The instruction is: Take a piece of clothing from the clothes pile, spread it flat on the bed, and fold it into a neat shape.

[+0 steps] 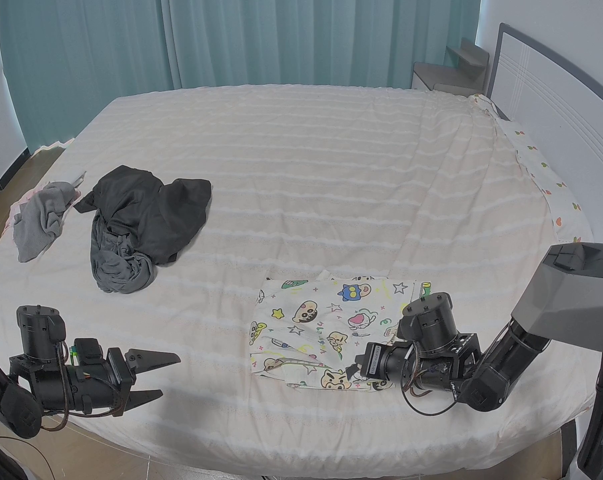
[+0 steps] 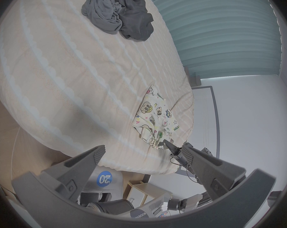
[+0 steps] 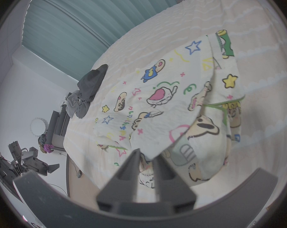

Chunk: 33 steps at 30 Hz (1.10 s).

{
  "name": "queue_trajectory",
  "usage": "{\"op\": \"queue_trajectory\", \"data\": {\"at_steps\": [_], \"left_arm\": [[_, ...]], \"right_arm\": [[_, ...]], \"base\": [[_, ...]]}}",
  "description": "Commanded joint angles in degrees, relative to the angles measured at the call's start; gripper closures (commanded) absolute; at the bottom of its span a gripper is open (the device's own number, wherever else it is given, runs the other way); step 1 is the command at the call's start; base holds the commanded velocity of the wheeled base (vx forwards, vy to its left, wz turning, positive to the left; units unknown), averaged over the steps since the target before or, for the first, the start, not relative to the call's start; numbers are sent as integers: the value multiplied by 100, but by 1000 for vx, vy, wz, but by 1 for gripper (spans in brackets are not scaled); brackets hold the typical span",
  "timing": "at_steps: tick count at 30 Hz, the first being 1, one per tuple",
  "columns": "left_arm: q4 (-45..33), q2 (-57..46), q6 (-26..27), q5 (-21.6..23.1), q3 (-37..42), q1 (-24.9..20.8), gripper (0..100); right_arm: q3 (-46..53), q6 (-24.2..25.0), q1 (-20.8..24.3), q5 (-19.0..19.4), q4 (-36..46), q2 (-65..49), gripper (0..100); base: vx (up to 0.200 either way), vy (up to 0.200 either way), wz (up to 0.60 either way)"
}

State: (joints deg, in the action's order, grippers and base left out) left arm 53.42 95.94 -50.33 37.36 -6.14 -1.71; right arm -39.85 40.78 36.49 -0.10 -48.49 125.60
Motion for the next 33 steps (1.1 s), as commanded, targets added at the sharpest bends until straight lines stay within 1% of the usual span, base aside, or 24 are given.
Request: {"op": "queue_trajectory", "data": {"at_steps": [1, 4, 8, 13, 15, 21, 23, 24, 28, 30, 33], "left_arm": [[2, 30, -3, -1, -1, 4, 0], [2, 30, -3, -1, 8, 4, 0], [2, 21, -3, -1, 26, -5, 0], [2, 21, -3, -1, 26, -5, 0], [2, 21, -3, -1, 26, -5, 0], [2, 21, -11, -1, 26, -5, 0], [2, 21, -11, -1, 26, -5, 0], [2, 30, -11, -1, 34, -5, 0], [2, 30, -11, -1, 34, -5, 0], [2, 30, -11, -1, 34, -5, 0], [2, 30, -20, -1, 34, -5, 0]], "right_arm": [[179, 0, -71, -8, -11, -132, 100], [267, 0, -124, -8, -11, -229, 100], [672, -8, -353, 1, -11, -756, 100], [918, -26, -564, 54, -11, -1029, 100], [1094, -35, -827, 177, 7, -1152, 100], [1366, -88, -1249, 669, 7, -1055, 100], [1384, -123, -1267, 722, 7, -1029, 100], [1419, -219, -1276, 801, -2, -906, 100], [1410, -404, -1276, 801, -2, -695, 100], [1392, -580, -1276, 810, -2, -554, 100], [1436, -676, -1249, 818, -2, -537, 100]], "base": [[0, 0, 0], [0, 0, 0], [0, 0, 0], [0, 0, 0], [0, 0, 0], [0, 0, 0], [0, 0, 0], [0, 0, 0], [0, 0, 0], [0, 0, 0], [0, 0, 0]]}}
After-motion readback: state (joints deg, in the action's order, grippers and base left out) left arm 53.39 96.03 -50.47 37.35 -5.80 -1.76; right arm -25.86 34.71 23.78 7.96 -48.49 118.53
